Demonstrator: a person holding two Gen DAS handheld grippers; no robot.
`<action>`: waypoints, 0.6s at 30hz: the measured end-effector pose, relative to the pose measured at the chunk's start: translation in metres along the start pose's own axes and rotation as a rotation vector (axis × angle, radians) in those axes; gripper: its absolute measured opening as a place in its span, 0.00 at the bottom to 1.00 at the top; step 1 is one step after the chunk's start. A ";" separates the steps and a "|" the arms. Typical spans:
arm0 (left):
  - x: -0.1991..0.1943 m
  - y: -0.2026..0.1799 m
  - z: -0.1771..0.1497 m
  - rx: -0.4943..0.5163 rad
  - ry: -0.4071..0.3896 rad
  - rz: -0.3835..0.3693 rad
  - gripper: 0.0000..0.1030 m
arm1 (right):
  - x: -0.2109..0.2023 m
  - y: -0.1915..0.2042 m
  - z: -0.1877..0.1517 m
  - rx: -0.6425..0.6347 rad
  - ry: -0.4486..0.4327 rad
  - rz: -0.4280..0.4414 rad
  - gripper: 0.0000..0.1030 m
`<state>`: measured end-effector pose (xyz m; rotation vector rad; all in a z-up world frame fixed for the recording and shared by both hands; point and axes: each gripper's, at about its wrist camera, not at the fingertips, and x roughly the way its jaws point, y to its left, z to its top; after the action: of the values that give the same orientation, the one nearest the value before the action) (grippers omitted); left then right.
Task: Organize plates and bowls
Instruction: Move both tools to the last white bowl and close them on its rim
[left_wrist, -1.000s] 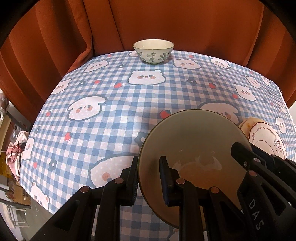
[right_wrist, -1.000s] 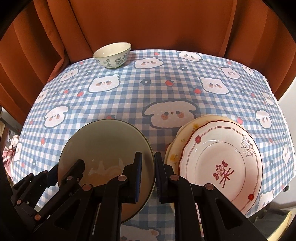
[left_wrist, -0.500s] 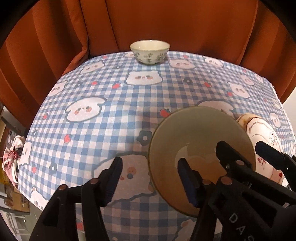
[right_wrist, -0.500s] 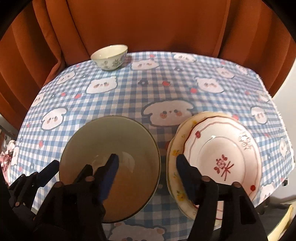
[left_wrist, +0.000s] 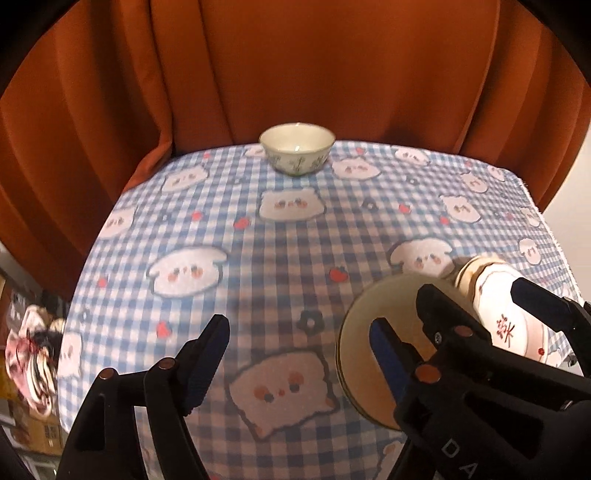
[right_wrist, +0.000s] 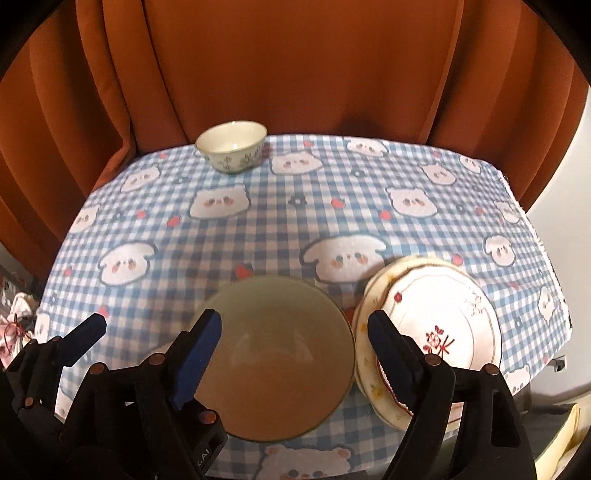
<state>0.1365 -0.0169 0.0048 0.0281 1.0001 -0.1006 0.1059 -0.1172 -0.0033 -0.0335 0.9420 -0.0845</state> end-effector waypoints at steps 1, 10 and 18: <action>-0.002 0.001 0.004 0.003 -0.003 -0.001 0.78 | -0.002 0.001 0.004 0.009 -0.005 0.000 0.82; -0.011 0.011 0.050 -0.017 -0.058 -0.008 0.78 | -0.014 0.007 0.050 0.045 -0.066 0.017 0.82; 0.002 0.011 0.096 -0.087 -0.084 0.059 0.77 | -0.002 0.004 0.100 0.014 -0.102 0.070 0.82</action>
<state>0.2196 -0.0130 0.0544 -0.0259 0.9178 -0.0038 0.1861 -0.1142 0.0572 0.0083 0.8395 -0.0241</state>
